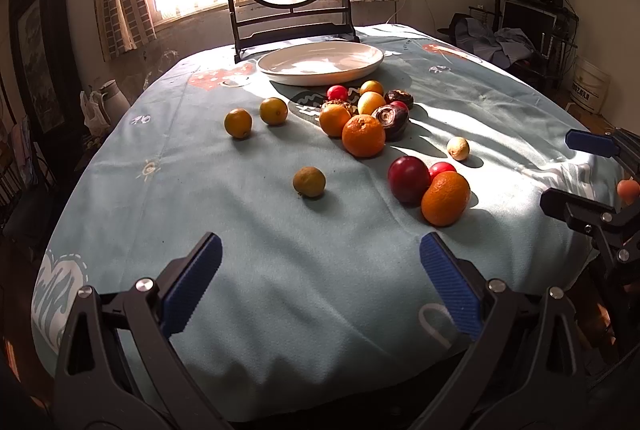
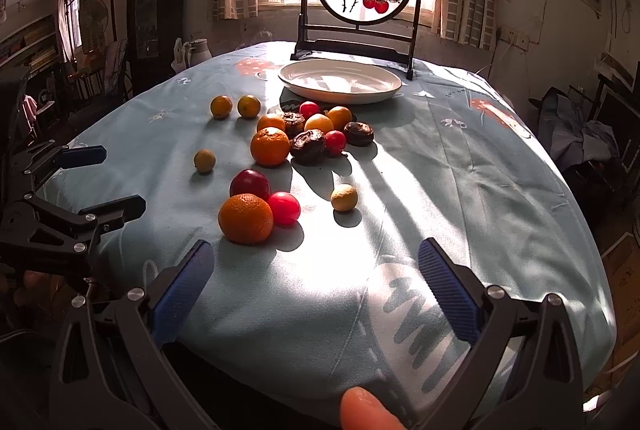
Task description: Organize fruits
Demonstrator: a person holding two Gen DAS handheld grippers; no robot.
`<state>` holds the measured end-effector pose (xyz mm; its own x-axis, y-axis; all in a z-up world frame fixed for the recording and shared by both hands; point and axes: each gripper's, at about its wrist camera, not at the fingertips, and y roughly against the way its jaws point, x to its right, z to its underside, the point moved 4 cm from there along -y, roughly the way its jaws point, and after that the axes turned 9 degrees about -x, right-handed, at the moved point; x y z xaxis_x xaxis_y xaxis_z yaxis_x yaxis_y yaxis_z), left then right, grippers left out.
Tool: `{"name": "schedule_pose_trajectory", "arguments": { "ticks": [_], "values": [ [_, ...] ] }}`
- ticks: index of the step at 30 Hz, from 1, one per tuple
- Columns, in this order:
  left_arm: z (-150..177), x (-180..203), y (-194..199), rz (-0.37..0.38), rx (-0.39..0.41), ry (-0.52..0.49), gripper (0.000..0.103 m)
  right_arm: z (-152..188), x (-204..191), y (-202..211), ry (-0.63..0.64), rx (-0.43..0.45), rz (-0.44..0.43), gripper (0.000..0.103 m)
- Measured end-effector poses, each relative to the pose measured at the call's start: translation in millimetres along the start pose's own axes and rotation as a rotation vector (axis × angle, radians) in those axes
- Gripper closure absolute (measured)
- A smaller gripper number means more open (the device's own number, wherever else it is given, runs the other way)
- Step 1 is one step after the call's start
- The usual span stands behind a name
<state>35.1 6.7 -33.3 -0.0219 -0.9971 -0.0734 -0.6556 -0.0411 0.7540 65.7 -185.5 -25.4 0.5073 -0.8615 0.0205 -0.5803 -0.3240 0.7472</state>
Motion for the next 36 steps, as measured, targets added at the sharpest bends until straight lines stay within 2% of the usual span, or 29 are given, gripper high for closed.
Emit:
{"name": "schedule_pose_trajectory", "arguments": {
  "ticks": [36],
  "values": [
    [0.5, -1.8, 0.4, -0.003, -0.004, 0.0, 0.002, -3.1, -3.5, 0.8, 0.002, 0.009, -0.018, 0.001]
  ]
}}
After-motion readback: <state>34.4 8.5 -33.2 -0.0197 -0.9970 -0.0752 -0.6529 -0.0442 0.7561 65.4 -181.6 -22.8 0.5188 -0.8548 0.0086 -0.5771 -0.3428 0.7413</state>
